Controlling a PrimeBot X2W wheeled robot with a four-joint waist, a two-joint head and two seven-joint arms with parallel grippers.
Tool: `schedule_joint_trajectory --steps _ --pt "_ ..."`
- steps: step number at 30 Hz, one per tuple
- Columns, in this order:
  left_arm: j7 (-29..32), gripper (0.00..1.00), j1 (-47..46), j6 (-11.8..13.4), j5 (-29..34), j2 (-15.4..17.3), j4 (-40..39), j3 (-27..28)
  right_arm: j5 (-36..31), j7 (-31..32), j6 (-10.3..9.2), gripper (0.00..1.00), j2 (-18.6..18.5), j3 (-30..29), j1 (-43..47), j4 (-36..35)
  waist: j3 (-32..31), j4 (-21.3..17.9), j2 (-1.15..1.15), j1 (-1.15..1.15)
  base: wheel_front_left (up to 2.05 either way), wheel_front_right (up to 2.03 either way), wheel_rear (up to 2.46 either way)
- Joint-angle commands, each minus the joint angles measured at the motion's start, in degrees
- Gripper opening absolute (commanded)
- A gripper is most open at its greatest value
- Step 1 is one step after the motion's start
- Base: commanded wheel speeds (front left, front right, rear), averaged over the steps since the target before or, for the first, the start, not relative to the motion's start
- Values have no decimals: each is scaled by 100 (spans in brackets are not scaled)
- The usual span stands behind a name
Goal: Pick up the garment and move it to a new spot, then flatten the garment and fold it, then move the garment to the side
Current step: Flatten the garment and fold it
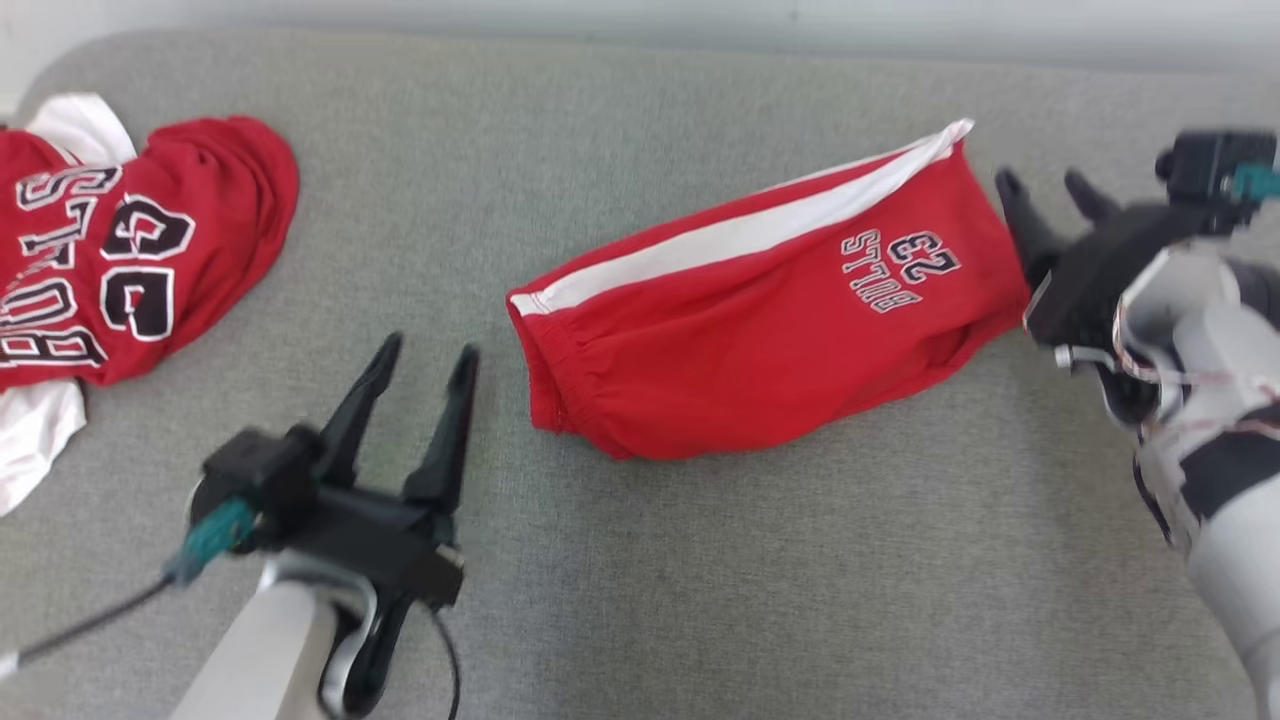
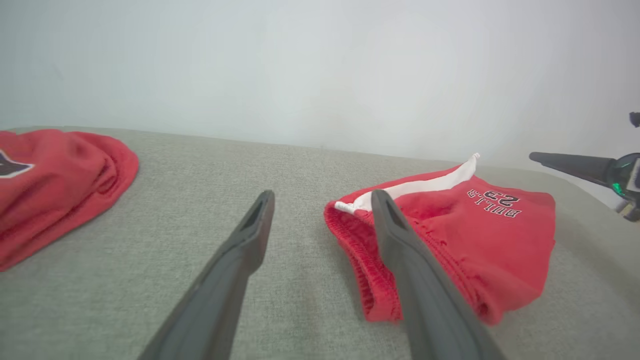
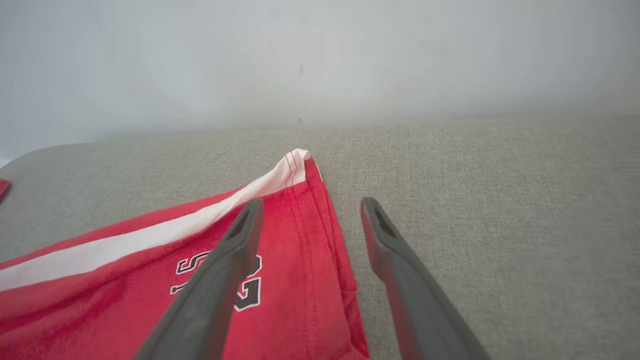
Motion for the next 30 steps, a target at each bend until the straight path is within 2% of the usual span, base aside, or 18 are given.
schedule_joint_trajectory --steps 1,7,11,14,21,30 --pt "-19 100 318 36 311 -69 -126 253 117 -88 -13 100 -103 129 242 -57 -232 -82 0 1 0 0 0" --pt "-19 100 1127 58 1142 -547 -597 1213 390 -235 -13 100 -343 402 678 -53 -310 -35 0 1 0 0 0" --pt "-19 100 1540 53 1593 -904 -942 1827 496 -334 -13 100 -395 495 775 49 -294 27 0 1 0 0 0" --pt "-19 100 1782 29 1815 -1082 -1066 2080 570 -381 -13 100 -356 550 742 163 -257 80 0 1 0 0 0" --pt "-19 100 2065 2 1927 -1190 -1058 2349 617 -548 -13 100 -240 565 554 602 -209 190 0 1 0 0 0" --pt "-19 100 2169 13 1634 -1190 -1009 2178 552 -348 -13 100 -71 847 472 1217 -230 389 0 1 0 0 0"
